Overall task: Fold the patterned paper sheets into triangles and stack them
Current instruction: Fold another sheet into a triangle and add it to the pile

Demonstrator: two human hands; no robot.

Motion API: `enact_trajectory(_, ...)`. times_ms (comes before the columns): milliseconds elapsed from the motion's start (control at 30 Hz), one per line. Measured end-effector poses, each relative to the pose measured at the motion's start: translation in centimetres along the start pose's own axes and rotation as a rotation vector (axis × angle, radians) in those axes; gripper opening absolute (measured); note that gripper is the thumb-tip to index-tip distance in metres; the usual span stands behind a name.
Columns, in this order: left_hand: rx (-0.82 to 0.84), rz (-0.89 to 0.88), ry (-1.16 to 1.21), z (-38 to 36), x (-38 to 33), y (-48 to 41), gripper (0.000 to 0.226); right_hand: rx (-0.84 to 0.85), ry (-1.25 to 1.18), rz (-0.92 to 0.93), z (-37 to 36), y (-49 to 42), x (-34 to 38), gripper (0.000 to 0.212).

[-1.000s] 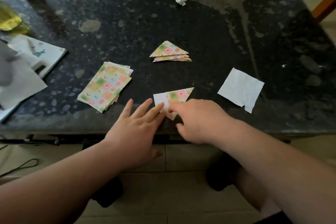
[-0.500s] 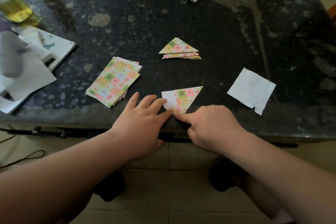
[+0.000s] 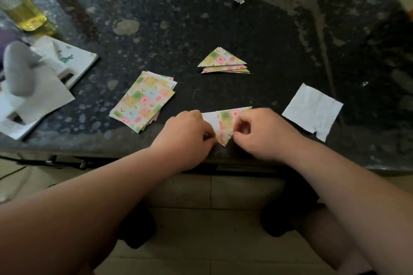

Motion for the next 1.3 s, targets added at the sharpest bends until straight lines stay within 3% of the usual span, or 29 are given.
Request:
enact_trajectory(67,-0.052,0.16,0.234,0.2,0.7,-1.3,0.017,0.155,-0.133,-0.11,-0.7,-0.9,0.1,0.016)
enact_trajectory(167,0.041,0.243,0.277,1.1,1.1,-3.0,0.026,0.315,-0.136,-0.195,-1.3,-1.8,0.3,0.024)
enact_trajectory(267,0.176,0.237,0.237,1.5,1.0,-3.9,0.03,0.339,-0.153,-0.268,-1.1,-2.5,0.5,0.026)
enact_trajectory(467,0.278,0.289,0.327,1.3,1.6,-5.1,0.029,0.364,-0.21,-0.369,-1.0,-3.0,0.9,0.029)
enact_trajectory(700,0.437,0.389,0.302,2.1,1.4,-5.7,0.027,0.354,-0.217,-0.38,-1.2,-2.8,0.6,0.027)
enact_trajectory(900,0.331,0.495,0.447,3.2,3.3,-5.7,0.015,0.363,-0.228,-0.367,-1.2,-2.8,0.4,0.02)
enact_trajectory(1033,0.195,0.468,0.543,3.3,3.5,-4.9,0.016,0.37,-0.167,-0.319,-0.3,-2.6,0.6,0.014)
enact_trajectory(1167,0.077,0.455,0.574,2.8,3.2,-3.8,0.026,-0.045,-0.038,-0.181,2.7,-3.5,0.6,0.013)
enact_trajectory(1233,0.085,0.429,0.497,2.4,3.0,-3.0,0.031,-0.077,-0.013,-0.149,3.3,-3.7,0.8,0.023)
enact_trajectory(1300,0.074,0.377,0.324,2.1,2.6,-2.7,0.038,0.014,0.086,-0.126,2.8,-4.1,1.1,0.053)
Point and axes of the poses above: each hand's wrist, its own y-axis away from the middle knuckle, its own z-axis out of the back of the hand, x = y × z, the point moved 3 cm from there along -y, towards the middle knuckle, and after that the axes turned 3 degrees about -z, right-handed, at the moved point
